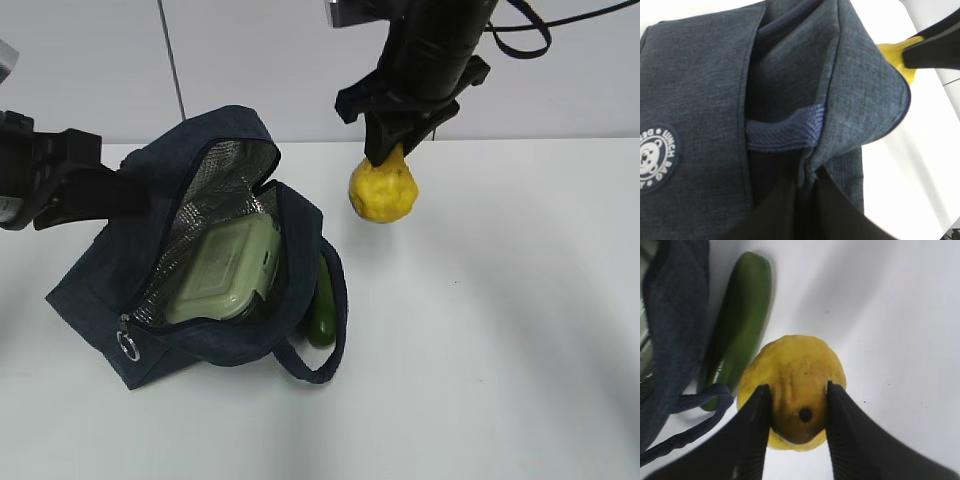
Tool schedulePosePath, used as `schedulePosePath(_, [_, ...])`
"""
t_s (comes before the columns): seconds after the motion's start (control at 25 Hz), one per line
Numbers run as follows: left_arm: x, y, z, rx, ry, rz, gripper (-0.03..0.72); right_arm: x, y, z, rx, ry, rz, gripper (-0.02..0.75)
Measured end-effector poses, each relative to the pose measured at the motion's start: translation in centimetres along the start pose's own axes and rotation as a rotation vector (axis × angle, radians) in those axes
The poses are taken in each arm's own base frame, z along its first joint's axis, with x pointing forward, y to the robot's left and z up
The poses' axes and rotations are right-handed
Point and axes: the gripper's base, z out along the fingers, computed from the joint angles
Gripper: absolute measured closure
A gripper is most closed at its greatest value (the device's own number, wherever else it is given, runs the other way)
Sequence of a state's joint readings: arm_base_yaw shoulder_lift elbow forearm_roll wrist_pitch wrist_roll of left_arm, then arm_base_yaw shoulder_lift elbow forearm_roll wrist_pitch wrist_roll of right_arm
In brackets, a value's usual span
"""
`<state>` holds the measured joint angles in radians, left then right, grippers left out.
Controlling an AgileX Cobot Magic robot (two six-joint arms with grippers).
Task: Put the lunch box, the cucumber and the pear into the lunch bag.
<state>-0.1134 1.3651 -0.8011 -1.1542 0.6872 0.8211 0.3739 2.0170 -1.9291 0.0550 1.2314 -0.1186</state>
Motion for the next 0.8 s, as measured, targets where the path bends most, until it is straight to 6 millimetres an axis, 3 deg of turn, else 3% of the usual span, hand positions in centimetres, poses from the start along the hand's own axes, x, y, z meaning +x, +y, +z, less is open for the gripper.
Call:
schedulePosePath(0.24, [0.0, 0.0, 0.0, 0.000, 0.000, 0.000, 0.687, 0.2, 1.1, -3.6, -0.085, -0.076, -0.002, 0.466])
schedulePosePath(0.44, [0.0, 0.0, 0.0, 0.000, 0.000, 0.000, 0.687, 0.4, 2.1, -5.4, -0.185, -0.125, -0.011, 0.466])
schedulePosePath(0.8, [0.0, 0.0, 0.0, 0.000, 0.000, -0.001, 0.687, -0.1, 3.9, -5.7, -0.400, -0.161, -0.003, 0.467])
